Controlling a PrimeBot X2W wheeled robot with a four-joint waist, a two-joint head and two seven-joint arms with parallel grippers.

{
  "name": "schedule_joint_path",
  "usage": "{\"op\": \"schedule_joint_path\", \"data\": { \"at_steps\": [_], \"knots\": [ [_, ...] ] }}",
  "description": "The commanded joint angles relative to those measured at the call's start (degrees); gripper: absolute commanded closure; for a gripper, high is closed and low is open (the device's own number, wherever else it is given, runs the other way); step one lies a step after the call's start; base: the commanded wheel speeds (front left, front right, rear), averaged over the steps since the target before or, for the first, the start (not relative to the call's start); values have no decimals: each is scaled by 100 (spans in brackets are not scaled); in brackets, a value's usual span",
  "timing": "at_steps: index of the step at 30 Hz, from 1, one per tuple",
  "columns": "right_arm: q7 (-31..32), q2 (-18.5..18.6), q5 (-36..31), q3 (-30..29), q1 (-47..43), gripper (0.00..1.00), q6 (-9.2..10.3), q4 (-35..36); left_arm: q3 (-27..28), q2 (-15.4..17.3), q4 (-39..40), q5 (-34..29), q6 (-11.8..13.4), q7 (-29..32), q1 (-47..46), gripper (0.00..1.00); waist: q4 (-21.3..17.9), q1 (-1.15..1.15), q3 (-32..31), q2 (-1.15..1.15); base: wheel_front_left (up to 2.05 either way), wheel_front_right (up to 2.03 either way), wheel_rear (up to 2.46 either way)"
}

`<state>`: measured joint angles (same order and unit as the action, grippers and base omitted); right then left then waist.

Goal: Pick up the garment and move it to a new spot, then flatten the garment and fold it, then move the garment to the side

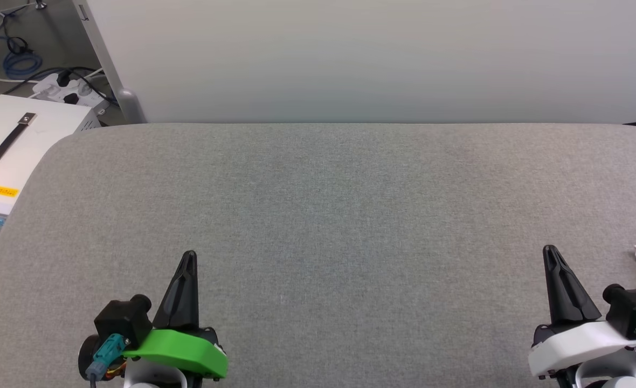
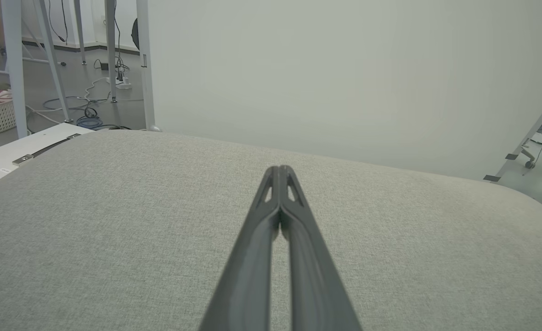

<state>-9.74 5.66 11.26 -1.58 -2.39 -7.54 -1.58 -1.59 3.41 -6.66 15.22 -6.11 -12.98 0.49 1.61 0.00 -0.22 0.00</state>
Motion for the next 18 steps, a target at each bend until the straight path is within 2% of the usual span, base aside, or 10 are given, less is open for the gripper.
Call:
{"op": "schedule_joint_path", "data": {
  "at_steps": [1,18],
  "knots": [
    [46,-24,-73,14,31,100,1,14,12,-8,44,-92,38,31,-6,100,-2,0,0,0,0,0,0],
    [192,-64,-238,36,63,100,1,36,35,-15,141,-316,128,230,-13,100,-27,0,4,0,0,0,0]
  ]
}}
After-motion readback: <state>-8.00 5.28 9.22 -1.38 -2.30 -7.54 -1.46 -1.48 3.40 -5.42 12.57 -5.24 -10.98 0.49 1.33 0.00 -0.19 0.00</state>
